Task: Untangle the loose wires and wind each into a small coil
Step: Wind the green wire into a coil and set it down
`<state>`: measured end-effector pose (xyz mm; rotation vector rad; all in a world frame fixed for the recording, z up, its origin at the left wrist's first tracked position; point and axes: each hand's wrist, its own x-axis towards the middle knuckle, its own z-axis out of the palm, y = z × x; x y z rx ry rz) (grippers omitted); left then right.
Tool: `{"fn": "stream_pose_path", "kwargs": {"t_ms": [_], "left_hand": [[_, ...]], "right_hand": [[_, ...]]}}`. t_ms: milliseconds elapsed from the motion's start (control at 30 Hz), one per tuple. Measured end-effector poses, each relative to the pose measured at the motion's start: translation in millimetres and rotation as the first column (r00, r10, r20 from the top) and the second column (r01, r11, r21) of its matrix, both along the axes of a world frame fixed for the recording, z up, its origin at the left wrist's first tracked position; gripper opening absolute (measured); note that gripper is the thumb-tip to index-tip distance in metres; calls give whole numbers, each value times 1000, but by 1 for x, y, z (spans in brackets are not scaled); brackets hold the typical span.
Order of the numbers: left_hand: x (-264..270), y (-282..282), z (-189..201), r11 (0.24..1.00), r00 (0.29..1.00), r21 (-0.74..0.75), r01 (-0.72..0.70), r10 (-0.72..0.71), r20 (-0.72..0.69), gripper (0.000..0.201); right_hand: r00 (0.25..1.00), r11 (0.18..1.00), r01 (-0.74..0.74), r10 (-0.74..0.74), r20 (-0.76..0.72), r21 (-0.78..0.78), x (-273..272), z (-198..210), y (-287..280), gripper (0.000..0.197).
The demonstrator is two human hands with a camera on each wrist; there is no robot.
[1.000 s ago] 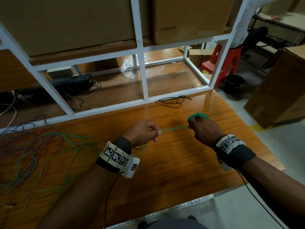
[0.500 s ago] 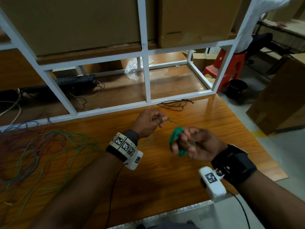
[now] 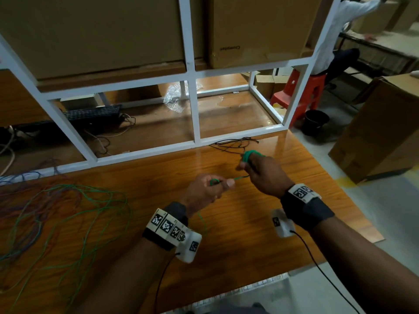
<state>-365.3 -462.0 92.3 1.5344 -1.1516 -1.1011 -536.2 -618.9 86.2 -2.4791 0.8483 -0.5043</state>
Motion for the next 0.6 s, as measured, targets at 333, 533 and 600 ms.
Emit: {"fn": "stream_pose_path", "kwargs": {"t_ms": [333, 533, 600], "left_hand": [[33, 19, 13, 992, 775, -106, -62, 115, 622, 22], [24, 11, 14, 970, 633, -239, -52, 218, 743, 29], [19, 9, 13, 948, 698, -308, -78, 272, 662, 26]], "right_hand": [[949, 966, -258, 247, -196, -30, -17, -9, 8, 21], [989, 989, -148, 148, -1, 17, -3, -5, 25, 28], [999, 999, -37, 36, 38, 38, 3, -5, 28, 27]]}}
